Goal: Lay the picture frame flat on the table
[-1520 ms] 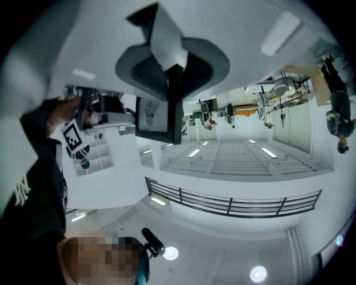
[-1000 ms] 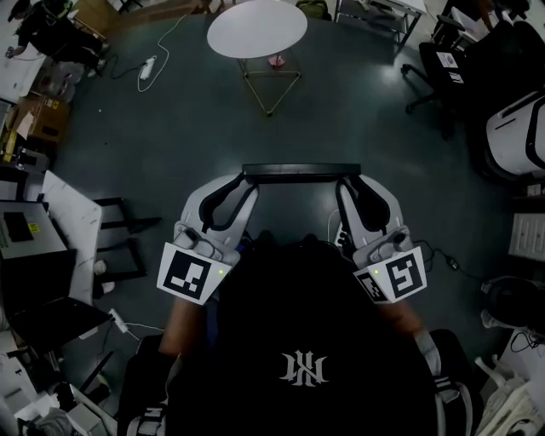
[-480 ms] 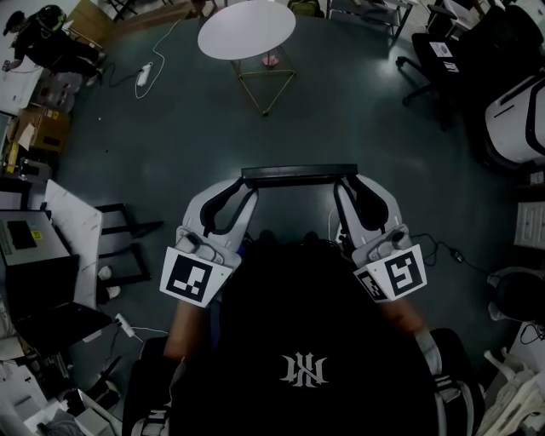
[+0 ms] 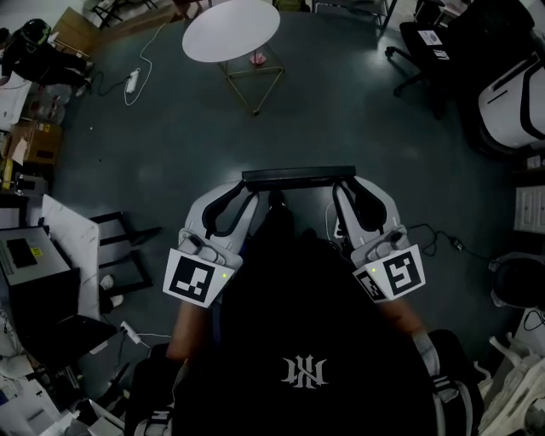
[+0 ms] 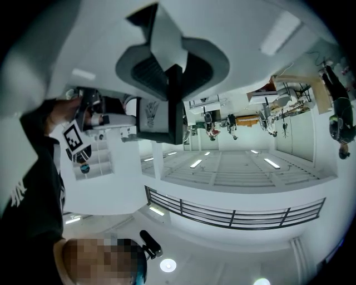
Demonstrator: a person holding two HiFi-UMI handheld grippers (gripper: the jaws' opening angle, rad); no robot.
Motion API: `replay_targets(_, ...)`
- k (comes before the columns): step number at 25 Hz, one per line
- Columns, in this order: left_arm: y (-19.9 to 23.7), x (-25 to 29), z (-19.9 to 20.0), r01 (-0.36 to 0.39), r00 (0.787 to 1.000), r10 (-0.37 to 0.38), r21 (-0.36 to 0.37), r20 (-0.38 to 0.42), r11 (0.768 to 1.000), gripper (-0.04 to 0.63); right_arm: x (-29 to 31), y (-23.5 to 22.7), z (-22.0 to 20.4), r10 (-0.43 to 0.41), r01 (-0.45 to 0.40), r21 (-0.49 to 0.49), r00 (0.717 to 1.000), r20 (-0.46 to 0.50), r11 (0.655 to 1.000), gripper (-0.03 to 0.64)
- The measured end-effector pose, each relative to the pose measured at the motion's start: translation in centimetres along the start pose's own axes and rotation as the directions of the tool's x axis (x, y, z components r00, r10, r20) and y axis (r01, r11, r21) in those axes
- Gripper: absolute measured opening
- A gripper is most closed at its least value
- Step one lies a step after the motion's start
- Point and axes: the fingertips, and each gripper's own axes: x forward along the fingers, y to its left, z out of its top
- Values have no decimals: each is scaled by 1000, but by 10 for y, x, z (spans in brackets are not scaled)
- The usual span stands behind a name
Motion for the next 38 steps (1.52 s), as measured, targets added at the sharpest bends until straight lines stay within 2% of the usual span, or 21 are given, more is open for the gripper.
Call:
replay_targets(5,21,21,-12,28,1000,-28,-27,-4,999,72,21,-12,-14,-31,31,3,999,-34,1000,61)
replay_targets(11,55,80,-9,56,998,-55,-55,22,997,74,60,-53,-13,-76,74,-35,994,-80,997,60)
replay_targets(17,119,136,12,56,996,-52,-70,66,996,75,137,-94,9,-92,87,-76,993,-73,993,58)
replay_targets(22,173,179,29,61,995,-54,-82,87,995,74,204,-120,37,-97,89,-146,994,-43,985,58)
replay_targets(31,264,216,31,57,993,-49,-79,106,995,74,300,-131,41,-74,66,-158,996,-45,985,55)
replay_targets(38,283,244,23,83,993,-72,-117,94,990,66,339,-160,37,-87,74,-167,994,-73,983,55)
